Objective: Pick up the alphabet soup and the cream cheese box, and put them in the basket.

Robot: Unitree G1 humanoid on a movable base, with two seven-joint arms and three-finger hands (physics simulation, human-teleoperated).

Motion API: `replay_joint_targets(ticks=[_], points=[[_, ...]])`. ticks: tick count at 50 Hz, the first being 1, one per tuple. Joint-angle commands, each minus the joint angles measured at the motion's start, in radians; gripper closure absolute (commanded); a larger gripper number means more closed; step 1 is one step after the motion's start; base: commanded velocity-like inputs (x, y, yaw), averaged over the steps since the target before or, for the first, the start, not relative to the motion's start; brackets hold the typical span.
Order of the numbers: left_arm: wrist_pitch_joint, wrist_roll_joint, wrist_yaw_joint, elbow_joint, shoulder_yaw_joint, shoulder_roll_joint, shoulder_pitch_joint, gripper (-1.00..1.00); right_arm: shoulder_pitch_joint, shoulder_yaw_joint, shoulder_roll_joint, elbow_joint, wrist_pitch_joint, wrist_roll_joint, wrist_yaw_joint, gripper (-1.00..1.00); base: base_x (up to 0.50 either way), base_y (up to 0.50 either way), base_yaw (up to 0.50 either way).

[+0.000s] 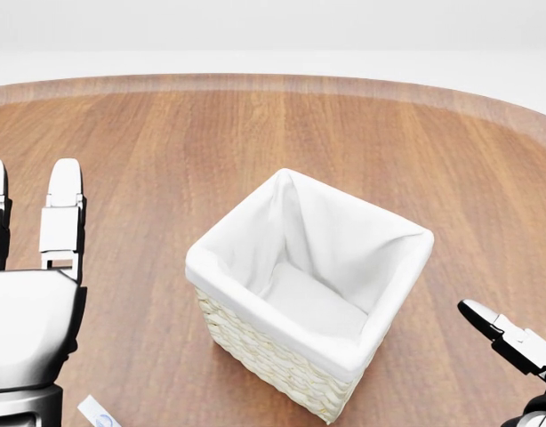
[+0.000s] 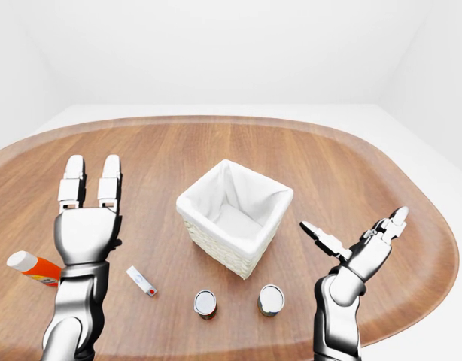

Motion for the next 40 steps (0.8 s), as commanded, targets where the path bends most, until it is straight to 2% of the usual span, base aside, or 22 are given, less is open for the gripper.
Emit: replay_joint_targets(ticks=[1,2,4,5,12,14,15,18,24,26,28,29,30,32,35,38,39,40], points=[[-0.004,0.004,-0.023,-0.020,0.004,0.002,0.009,-1.00,0.002,-0.001,0.001,-0.002,0.000,-0.001,0.000,-1.00,0.00,0.00,0.00],[-0.009,0.005,-0.029,-0.036,0.004,0.003,0.016,-1.00,0.004,0.000,0.002,-0.008,0.005,-0.001,0.000,-1.00,0.00,0.00,0.00],[-0.035,0.014,-0.029,-0.051,0.000,0.010,0.033,-1.00,0.004,0.000,0.002,-0.008,0.004,-0.001,0.000,-1.00,0.00,0.00,0.00],[-0.039,0.017,-0.029,-0.056,-0.001,0.004,0.042,-1.00,0.007,0.000,0.004,-0.017,0.010,-0.002,0.000,-1.00,0.00,0.00,0.00],[-0.066,0.023,-0.049,-0.105,0.005,-0.003,0.085,-1.00,0.003,0.000,0.002,-0.001,-0.002,-0.002,0.000,-1.00,0.00,0.00,0.00],[-0.080,0.026,-0.064,-0.125,0.008,-0.004,0.095,-1.00,0.001,-0.001,0.001,0.007,-0.007,-0.001,0.000,-1.00,0.00,0.00,0.00],[-0.093,0.023,-0.086,-0.131,0.007,-0.004,0.104,-1.00,0.005,0.001,0.003,-0.011,0.006,-0.001,0.000,-1.00,0.00,0.00,0.00],[-0.107,0.029,-0.093,-0.149,0.010,-0.010,0.118,-1.00,0.002,0.001,0.002,-0.004,0.003,-0.002,0.000,-1.00,0.00,0.00,0.00],[-0.107,0.065,-0.070,-0.192,0.023,-0.022,0.145,-1.00,-0.003,0.001,0.000,0.014,-0.008,-0.003,0.000,-1.00,0.00,0.00,0.00],[-0.108,0.053,-0.103,-0.206,0.026,-0.031,0.164,-1.00,-0.002,0.002,-0.001,0.011,-0.007,-0.003,0.000,-1.00,0.00,0.00,0.00],[-0.098,0.075,-0.103,-0.209,0.028,-0.035,0.165,-1.00,-0.001,0.002,0.000,0.010,-0.007,-0.003,0.000,-1.00,0.00,0.00,0.00],[-0.109,0.064,-0.099,-0.211,0.025,-0.033,0.171,-1.00,-0.001,0.003,0.000,0.008,-0.005,-0.003,0.000,-1.00,0.00,0.00,0.00],[-0.131,0.017,-0.106,-0.214,0.021,-0.033,0.183,-1.00,-0.002,0.002,-0.001,0.011,-0.007,-0.003,0.000,-1.00,0.00,0.00,0.00],[-0.129,0.064,-0.090,-0.204,0.007,-0.036,0.197,-1.00,-0.002,0.002,-0.001,0.011,-0.006,-0.003,0.000,-1.00,0.00,0.00,0.00],[-0.140,0.064,-0.080,-0.165,-0.004,-0.031,0.205,-1.00,-0.002,0.002,-0.002,0.011,-0.005,-0.003,0.000,-1.00,0.00,0.00,0.00],[-0.130,0.065,-0.060,-0.110,-0.009,-0.027,0.197,-1.00,-0.002,0.003,-0.001,0.009,-0.006,-0.002,0.000,-1.00,0.00,0.00,0.00],[-0.148,0.044,-0.059,-0.096,-0.012,-0.016,0.196,-1.00,-0.002,0.003,-0.001,0.009,-0.005,-0.003,0.000,-1.00,0.00,0.00,0.00],[-0.139,0.049,-0.057,-0.092,-0.013,-0.020,0.202,-1.00,-0.003,0.002,-0.002,0.014,-0.008,-0.002,0.000,-1.00,0.00,0.00,0.00]])
